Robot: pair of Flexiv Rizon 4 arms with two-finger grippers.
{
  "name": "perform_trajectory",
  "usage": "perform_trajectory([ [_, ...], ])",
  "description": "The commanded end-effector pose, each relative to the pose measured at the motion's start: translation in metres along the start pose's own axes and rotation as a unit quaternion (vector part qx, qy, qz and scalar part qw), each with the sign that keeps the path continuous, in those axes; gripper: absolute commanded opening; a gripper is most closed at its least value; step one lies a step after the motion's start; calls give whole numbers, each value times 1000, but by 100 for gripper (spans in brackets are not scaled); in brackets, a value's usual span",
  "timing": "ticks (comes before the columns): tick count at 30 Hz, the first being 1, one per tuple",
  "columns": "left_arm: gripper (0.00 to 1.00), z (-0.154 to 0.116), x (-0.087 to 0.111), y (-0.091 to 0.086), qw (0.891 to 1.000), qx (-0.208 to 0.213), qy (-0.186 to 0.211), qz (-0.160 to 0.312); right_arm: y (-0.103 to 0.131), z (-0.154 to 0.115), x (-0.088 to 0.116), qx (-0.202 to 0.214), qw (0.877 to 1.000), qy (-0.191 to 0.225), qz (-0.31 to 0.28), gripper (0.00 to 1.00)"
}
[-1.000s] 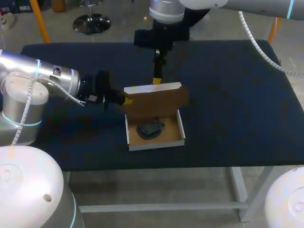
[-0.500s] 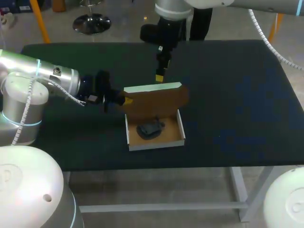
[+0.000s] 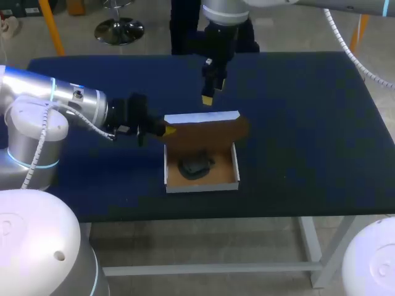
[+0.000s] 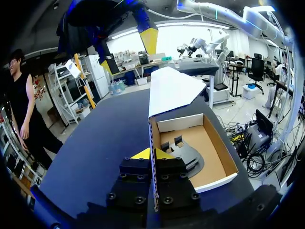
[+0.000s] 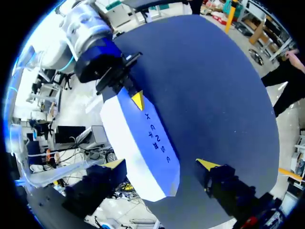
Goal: Assemble the packaging by folding the flat box into shape, placing the metal phone stand inside, and closing the box properly
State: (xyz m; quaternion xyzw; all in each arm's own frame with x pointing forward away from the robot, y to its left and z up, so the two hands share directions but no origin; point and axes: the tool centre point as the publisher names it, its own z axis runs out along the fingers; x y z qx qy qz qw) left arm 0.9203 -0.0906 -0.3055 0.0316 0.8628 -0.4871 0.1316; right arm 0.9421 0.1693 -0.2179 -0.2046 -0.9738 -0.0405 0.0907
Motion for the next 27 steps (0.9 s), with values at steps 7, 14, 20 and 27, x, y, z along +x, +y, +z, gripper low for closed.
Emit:
perform_trajectory([
  [7, 0, -1, 18, -2, 998, 1, -53, 34, -10, -1, -8, 11, 990, 41, 134, 100],
  [14, 0, 2, 19, 2, 993, 2, -99, 69, -21, 3, -6, 3, 980, 39, 196, 100],
  [20, 0, 0, 23, 3, 986, 8, -126, 108, -33, 6, -3, -16, 973, 53, 224, 100],
  [27, 0, -1, 25, 4, 980, -1, -137, 144, -34, 7, -3, -20, 973, 53, 226, 100],
])
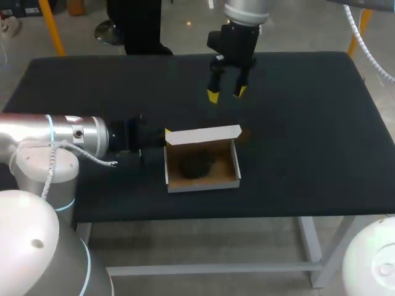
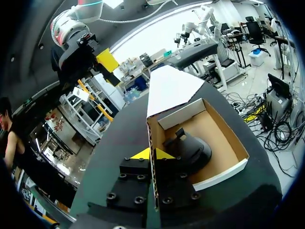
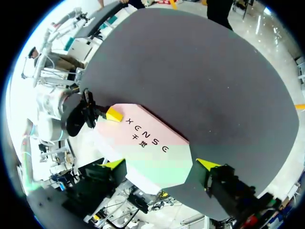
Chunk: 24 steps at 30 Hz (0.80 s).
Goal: Assemble the packaging by folding the flat box into shape, placing the metal phone stand inside, and closing the box properly
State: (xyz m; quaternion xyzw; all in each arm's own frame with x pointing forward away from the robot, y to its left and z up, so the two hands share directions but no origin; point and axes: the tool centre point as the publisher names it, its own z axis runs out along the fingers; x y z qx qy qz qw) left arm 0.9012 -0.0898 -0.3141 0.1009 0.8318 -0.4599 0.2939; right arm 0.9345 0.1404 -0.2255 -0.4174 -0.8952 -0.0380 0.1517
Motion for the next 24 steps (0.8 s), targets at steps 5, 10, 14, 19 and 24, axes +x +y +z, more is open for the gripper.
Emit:
perform_trajectory([
  [5, 0, -1, 4, -2, 1000, 0, -28, 0, -6, 1, 1, -13, 1000, -1, -1, 100],
  [10, 0, -1, 4, -2, 1000, 0, -28, 0, -6, 1, 1, -13, 1000, -1, -1, 100],
  [14, 0, -1, 3, 1, 999, 3, -34, 4, -2, 4, 0, -10, 1000, 12, 23, 100],
  [19, 0, -4, 7, 4, 998, 6, -55, 34, -5, 7, -3, 9, 991, 68, 118, 100],
  [24, 0, -6, 13, 5, 995, 16, -67, 66, -14, 14, -2, 31, 978, 97, 181, 100],
])
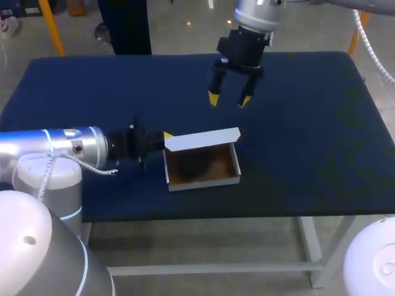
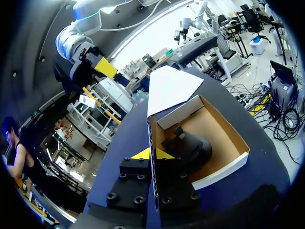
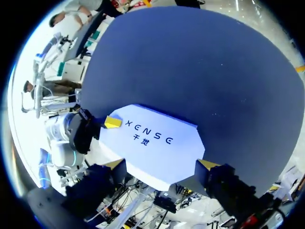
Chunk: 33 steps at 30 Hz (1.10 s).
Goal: Assemble the packaging by folding the flat box into shape, placing the metal phone stand inside, and closing the box properly
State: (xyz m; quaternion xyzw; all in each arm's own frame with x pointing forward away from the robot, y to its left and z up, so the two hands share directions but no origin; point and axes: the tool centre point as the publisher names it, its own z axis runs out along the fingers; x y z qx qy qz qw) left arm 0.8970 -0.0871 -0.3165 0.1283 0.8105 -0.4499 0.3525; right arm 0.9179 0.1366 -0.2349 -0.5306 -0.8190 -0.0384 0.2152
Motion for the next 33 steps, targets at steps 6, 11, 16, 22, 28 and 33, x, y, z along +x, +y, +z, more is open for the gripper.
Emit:
perform_trajectory([
  [6, 0, -5, 12, 4, 998, 23, -34, 43, -9, 14, -10, 55, 992, 54, 101, 100],
  [11, 0, -3, 13, 1, 996, 35, -31, 72, -18, 24, -17, 70, 984, 64, 153, 100],
  [16, 0, 0, 13, 3, 995, 38, -29, 87, -23, 27, -20, 72, 980, 59, 174, 100],
  [22, 0, 4, 14, 7, 993, 39, -26, 107, -23, 27, -20, 72, 980, 59, 174, 100],
  [28, 0, 7, 15, 9, 992, 36, -24, 122, -23, 27, -20, 72, 980, 59, 174, 100],
  [33, 0, 6, 17, 9, 990, 31, -26, 135, -23, 32, -15, 74, 980, 56, 178, 100],
])
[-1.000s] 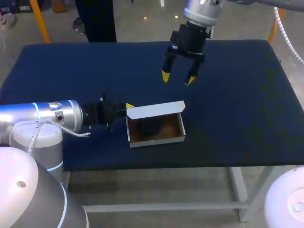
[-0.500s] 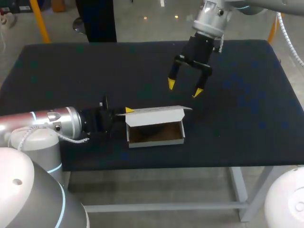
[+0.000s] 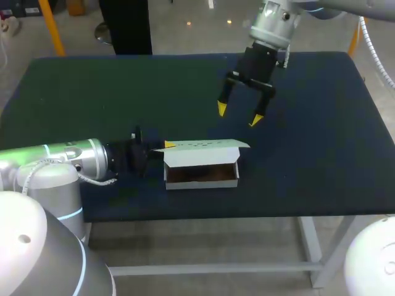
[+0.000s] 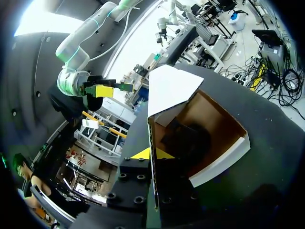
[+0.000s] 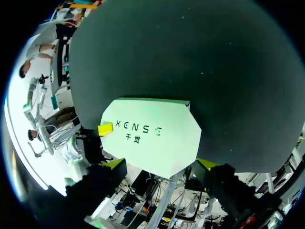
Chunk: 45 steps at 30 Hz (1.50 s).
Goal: Assemble the packaging by folding the flat box into shape, placing the metal phone stand inside, and closing the box properly
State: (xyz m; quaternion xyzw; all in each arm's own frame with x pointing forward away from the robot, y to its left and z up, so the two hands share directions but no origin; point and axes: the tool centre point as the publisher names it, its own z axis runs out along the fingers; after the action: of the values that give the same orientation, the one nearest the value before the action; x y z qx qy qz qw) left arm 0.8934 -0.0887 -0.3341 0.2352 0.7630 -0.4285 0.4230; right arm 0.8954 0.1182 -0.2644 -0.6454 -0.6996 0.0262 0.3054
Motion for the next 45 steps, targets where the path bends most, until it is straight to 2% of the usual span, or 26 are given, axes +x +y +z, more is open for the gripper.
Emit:
perform_trajectory([
  [1, 0, 0, 3, 0, 1000, -4, -4, 10, -2, 7, 4, 6, 1000, -8, 11, 100],
  [7, 0, -1, 6, 0, 1000, -5, -3, 21, -8, 23, -1, -1, 999, -24, 26, 100],
  [8, 0, -1, 7, 0, 1000, -5, -3, 22, -9, 26, -2, -3, 999, -26, 25, 96],
  [10, 0, -1, 8, 1, 1000, -6, -2, 24, -10, 31, -4, -5, 999, -27, 22, 77],
  [15, 0, -2, 9, 0, 999, -5, -1, 32, -12, 42, -11, -8, 999, -27, 17, 70],
  [17, 0, -2, 9, 0, 999, -6, 0, 34, -12, 46, -15, -7, 1000, -24, 15, 64],
  [24, 0, -2, 9, 1, 999, -5, 1, 37, -12, 53, -24, -17, 999, -25, 17, 61],
  [29, 0, -1, 11, 1, 999, -5, 2, 38, -13, 57, -26, -29, 999, -28, 8, 51],
  [34, 0, -1, 12, 1, 999, -6, 5, 41, -13, 63, -26, -34, 999, -31, -3, 47],
  [45, 0, -2, 14, 1, 999, -8, 6, 43, -15, 73, -30, -45, 998, -34, -17, 44],
])
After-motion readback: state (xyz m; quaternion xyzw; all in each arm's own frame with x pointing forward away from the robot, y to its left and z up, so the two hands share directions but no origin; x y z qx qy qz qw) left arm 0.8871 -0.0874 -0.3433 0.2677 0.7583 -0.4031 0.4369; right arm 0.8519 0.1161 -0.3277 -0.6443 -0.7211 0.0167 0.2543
